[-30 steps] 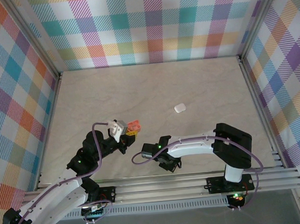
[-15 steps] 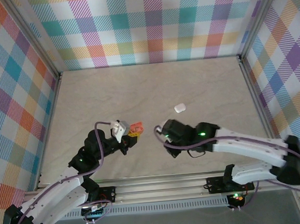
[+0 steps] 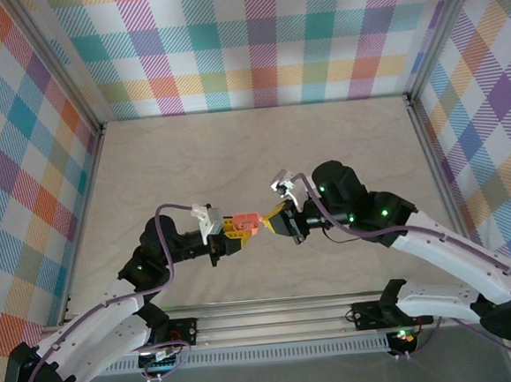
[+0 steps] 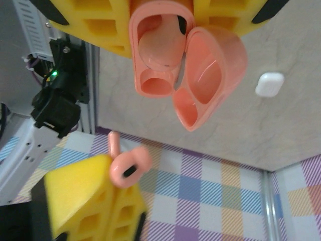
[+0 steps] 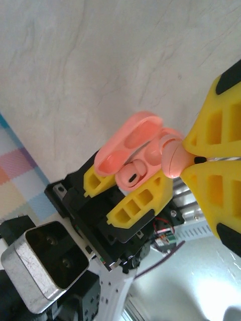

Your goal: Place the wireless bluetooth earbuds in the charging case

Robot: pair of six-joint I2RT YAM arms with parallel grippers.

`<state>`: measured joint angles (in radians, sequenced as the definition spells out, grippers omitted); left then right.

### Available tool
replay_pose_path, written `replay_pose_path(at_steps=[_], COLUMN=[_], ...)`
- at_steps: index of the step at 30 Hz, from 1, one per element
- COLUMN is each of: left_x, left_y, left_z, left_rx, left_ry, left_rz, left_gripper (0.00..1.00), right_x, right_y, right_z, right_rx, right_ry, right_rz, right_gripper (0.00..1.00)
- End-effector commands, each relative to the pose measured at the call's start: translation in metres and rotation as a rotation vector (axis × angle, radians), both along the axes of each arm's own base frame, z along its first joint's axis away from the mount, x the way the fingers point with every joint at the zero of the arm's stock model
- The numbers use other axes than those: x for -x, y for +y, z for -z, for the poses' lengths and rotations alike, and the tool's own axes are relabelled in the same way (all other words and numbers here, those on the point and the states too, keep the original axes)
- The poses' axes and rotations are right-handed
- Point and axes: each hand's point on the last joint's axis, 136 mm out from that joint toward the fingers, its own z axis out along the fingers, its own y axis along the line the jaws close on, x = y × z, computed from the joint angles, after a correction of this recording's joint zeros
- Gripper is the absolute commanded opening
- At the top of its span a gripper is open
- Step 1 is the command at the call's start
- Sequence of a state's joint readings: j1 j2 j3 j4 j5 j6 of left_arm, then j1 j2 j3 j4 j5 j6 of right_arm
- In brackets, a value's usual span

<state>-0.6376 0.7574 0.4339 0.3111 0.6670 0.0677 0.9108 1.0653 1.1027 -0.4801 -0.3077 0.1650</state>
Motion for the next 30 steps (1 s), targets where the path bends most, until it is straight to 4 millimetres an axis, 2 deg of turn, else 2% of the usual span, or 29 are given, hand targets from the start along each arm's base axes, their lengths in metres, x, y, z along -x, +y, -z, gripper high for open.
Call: replay_pose_path(at_steps=[1, 7, 20, 30], left_x=[0.012, 0.015, 0.018, 0.021], left_y=[-0.003, -0.003, -0.008, -0.007], left_z=[-0.031, -0.035, -0.039, -0.051], left_rx=[0.063, 0.065, 0.068, 0.092], left_ry=[-0.059, -0.06, -0.056, -0.073], left_rz=[0.081, 0.098, 0.142, 0.147], left_gripper=[0.0, 0.0, 0.0, 0.0], right_x=[0.017, 0.021, 0.007, 0.01], right_y=[0.016, 0.019, 0.012, 0.006], right_z=[-0.031, -0.033, -0.016, -0.004], right_rx=[-0.1, -0.114, -0.044, -0.03], right_ry=[-0.063, -0.095, -0.17, -0.157], right_rz=[-0.18, -0.24, -0.2, -0.223], right_gripper=[0.07, 0.06, 0.03, 0.02])
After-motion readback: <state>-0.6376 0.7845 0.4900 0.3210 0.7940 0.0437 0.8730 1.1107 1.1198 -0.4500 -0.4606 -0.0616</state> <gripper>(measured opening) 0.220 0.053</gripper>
